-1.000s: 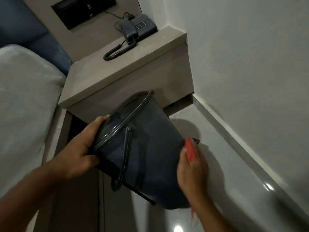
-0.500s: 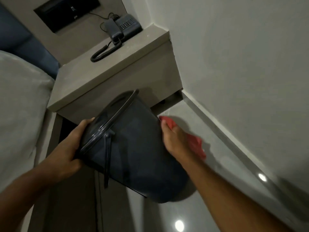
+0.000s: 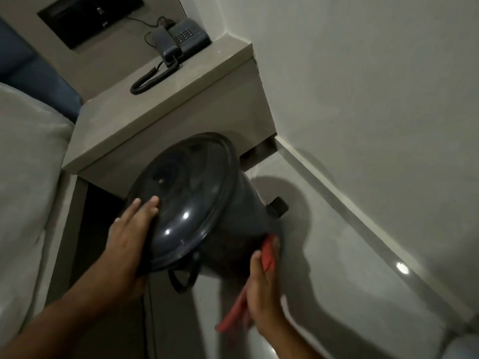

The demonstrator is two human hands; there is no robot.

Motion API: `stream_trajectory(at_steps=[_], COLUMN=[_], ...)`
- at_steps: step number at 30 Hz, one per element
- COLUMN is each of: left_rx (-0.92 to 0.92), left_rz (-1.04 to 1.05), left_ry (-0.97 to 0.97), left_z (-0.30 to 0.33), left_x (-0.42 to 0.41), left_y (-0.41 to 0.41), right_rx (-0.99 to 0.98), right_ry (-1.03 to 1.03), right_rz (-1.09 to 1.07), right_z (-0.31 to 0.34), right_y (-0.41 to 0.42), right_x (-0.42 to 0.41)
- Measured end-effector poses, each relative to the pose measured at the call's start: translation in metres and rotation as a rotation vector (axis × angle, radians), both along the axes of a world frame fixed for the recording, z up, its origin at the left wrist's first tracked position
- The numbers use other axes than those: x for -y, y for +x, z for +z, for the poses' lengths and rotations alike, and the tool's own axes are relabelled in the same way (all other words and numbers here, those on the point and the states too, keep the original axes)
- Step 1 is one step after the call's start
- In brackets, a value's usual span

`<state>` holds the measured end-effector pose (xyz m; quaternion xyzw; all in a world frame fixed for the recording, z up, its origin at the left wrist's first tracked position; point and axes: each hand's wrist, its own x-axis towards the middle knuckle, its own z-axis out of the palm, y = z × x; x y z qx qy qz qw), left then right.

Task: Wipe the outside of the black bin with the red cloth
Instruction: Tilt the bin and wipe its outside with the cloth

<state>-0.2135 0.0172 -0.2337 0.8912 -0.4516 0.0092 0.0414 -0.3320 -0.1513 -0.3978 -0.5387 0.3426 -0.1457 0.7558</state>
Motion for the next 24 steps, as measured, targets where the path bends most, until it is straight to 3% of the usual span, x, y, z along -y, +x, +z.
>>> stream_trajectory(at_steps=[2,4,7,10,13,15,17,18,21,24], left_rx=[0.048,0.085,0.175,0.379,0.354,0.225,-0.016,-0.136,-0.156,-0.105], left_rz=[-0.067,-0.095,-0.200,-0.331,-0.191,-0.020,0.248,0.406,0.623,0.467], left_ry=[0.088,0.137,0.279,0.510,0.487,0.269,-0.030,-0.079,0.112,0.242], left_z=[-0.008,-0.009,-0.003,0.014,0.051,0.058,0.040,0.031,0.015,0.022], left_x=[0.001,0.000,-0.013,-0.037,-0.039,-0.006,0.052,0.085,0.149,0.145], left_y=[-0.001,0.009,0.036,0.072,0.095,0.077,0.038,0.019,-0.017,-0.012], right_rx=[0.176,0.169,0.089,-0.051,-0.121,-0.113,-0.077,-0.059,-0.049,-0.068], right_ry=[0.359,0.523,0.591,0.572,0.576,0.582,0.577,0.571,0.587,0.622], right_rz=[0.012,0.007,-0.108,-0.169,-0.181,-0.194,-0.190,-0.181,-0.216,-0.256], right_z=[0.013,0.022,0.020,0.015,0.011,0.012,0.014,0.014,0.013,0.012], right_y=[0.011,0.019,0.015,0.005,0.000,-0.001,-0.002,-0.003,-0.003,-0.005], right_x=[0.017,0.029,0.044,0.065,0.081,0.086,0.085,0.085,0.087,0.096])
